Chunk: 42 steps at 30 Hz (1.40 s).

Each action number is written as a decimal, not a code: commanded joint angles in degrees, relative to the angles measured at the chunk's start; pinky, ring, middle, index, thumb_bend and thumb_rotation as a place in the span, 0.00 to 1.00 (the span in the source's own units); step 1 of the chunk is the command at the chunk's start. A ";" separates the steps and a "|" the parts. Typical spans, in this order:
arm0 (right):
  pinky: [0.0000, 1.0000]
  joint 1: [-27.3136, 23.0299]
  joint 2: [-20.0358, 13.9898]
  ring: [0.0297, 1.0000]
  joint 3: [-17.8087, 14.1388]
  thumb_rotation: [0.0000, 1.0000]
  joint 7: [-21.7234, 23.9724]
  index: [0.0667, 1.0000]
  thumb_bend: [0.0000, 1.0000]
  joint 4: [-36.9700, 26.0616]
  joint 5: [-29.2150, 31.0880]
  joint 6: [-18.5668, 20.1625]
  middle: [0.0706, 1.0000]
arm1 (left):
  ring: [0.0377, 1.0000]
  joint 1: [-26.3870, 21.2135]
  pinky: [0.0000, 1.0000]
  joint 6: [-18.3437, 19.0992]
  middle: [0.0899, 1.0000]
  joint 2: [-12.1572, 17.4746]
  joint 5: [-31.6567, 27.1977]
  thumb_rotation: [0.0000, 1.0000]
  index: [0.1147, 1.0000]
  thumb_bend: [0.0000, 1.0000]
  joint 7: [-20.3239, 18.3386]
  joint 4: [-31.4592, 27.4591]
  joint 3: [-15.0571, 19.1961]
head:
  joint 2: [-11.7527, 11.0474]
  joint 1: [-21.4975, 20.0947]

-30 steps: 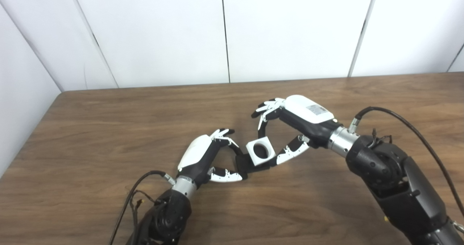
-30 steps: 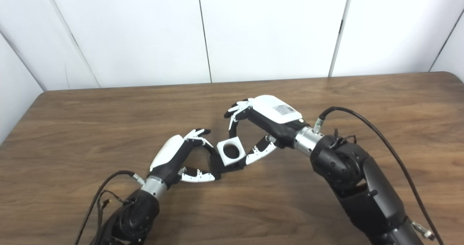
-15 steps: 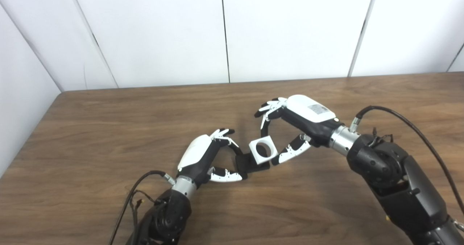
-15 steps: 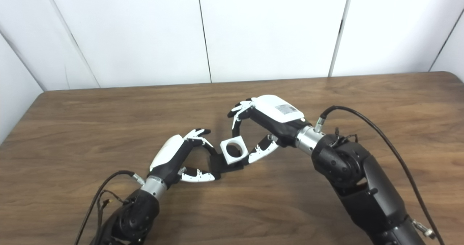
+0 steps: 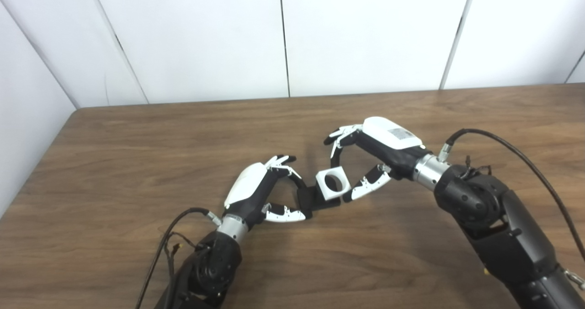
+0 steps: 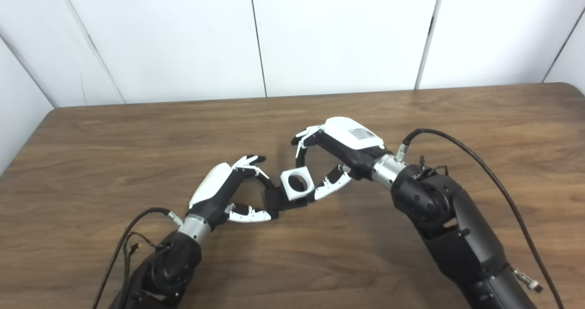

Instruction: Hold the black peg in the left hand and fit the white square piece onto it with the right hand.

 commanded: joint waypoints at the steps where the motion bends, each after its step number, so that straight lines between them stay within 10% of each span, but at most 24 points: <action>1: 0.91 -1.93 0.65 0.87 -0.22 0.14 -1.95 0.44 0.52 -0.48 0.25 -1.65 0.79 | 0.97 0.59 0.93 1.98 0.92 -0.14 1.84 0.08 0.42 0.52 -1.46 1.25 -1.18 | 0.07 0.08; 19: 0.91 -2.07 3.00 0.87 1.40 0.15 -4.29 0.44 0.52 1.86 0.04 -1.96 0.79 | 0.97 0.45 0.93 2.12 0.92 -0.84 1.91 0.08 0.42 0.52 -1.15 1.82 -1.46 | 0.22 0.51; 42: 0.89 0.87 -3.09 0.86 4.07 0.14 -7.23 0.45 0.52 14.75 -4.84 -3.47 0.77 | 0.98 0.43 0.94 2.59 0.92 0.21 1.25 0.08 0.43 0.52 -1.82 0.59 -0.84 | 0.51 0.71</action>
